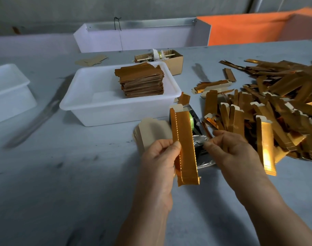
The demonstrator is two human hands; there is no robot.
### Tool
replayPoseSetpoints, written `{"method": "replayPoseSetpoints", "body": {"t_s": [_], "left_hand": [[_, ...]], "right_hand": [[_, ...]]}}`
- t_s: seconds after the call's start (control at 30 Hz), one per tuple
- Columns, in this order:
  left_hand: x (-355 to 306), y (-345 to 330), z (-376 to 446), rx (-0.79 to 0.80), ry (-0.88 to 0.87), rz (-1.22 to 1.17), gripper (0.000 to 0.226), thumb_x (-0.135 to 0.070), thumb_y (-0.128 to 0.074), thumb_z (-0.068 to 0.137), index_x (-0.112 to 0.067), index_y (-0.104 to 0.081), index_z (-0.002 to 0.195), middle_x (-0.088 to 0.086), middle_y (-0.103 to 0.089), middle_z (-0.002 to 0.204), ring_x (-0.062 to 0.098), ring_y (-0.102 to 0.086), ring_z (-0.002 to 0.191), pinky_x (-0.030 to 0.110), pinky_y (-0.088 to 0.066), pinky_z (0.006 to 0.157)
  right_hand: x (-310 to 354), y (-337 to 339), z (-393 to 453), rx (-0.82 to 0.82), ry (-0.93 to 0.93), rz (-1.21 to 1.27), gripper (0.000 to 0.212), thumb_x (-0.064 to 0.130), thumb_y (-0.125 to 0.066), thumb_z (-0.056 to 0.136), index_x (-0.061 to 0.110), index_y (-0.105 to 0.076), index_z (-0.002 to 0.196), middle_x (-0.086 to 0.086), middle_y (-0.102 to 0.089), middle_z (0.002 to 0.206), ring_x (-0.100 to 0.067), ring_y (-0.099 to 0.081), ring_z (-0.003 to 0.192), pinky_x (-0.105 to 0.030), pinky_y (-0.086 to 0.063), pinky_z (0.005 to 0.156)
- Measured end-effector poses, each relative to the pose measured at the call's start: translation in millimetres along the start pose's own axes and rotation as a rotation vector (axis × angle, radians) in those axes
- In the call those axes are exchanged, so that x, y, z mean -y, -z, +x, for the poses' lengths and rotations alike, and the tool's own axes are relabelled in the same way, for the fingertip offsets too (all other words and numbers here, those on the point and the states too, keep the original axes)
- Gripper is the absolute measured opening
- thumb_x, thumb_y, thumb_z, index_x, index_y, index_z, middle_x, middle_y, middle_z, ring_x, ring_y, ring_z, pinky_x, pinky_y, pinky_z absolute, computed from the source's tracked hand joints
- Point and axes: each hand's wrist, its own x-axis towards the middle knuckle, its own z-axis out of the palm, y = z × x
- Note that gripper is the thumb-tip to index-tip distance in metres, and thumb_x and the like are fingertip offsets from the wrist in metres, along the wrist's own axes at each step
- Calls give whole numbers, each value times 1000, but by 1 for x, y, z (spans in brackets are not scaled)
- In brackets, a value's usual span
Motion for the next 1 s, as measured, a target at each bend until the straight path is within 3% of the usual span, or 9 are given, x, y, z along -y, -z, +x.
{"method": "replayPoseSetpoints", "body": {"t_s": [0.13, 0.43, 0.57, 0.73, 0.87, 1.0], "left_hand": [[0, -6, -3, 40, -28, -7, 12, -11, -60, 92, -8, -65, 82, 0, -60, 62, -1, -45, 37, 10, -34, 38], [8, -12, -4, 125, -17, 97, 12, -20, -60, 93, -11, -67, 96, -7, -68, 66, -1, -59, 51, 9, -41, 45], [8, -13, -4, 131, -27, 144, 8, -21, -61, 92, -18, -68, 92, -8, -71, 70, 1, -65, 61, 16, -48, 55], [7, -14, -2, 123, -148, 304, 6, -24, -61, 93, -22, -67, 91, -9, -73, 79, 6, -69, 74, 28, -58, 70], [7, -14, 0, 124, -246, 473, 7, -29, -60, 93, -27, -66, 94, -13, -72, 82, 3, -68, 77, 24, -58, 70], [7, -14, 0, 123, -234, 516, 11, -33, -59, 93, -27, -66, 98, -14, -72, 87, 4, -69, 81, 24, -58, 73]], "right_hand": [[-3, -4, -9, -104, 44, -4, 18, 25, -63, 85, 21, -61, 68, 16, -42, 121, -2, -43, 103, -11, -34, 67], [-9, -7, -22, -59, 31, 48, 17, 23, -62, 84, 22, -61, 67, 14, -43, 133, -7, -46, 116, -20, -39, 79], [-11, -9, -22, -43, 18, 38, 16, 20, -63, 85, 19, -62, 70, 9, -43, 138, -14, -47, 122, -24, -44, 82], [-10, -9, -23, -44, 43, 16, 18, 23, -63, 86, 22, -60, 68, 7, -46, 135, -13, -48, 120, -10, -36, 71], [-12, -8, -24, -46, 84, -39, 21, 23, -62, 86, 25, -56, 66, 6, -47, 133, -14, -49, 117, -8, -35, 70], [-12, -7, -20, -49, 179, -152, 17, 20, -63, 86, 19, -57, 70, 11, -47, 125, -4, -47, 103, -4, -32, 64]]}}
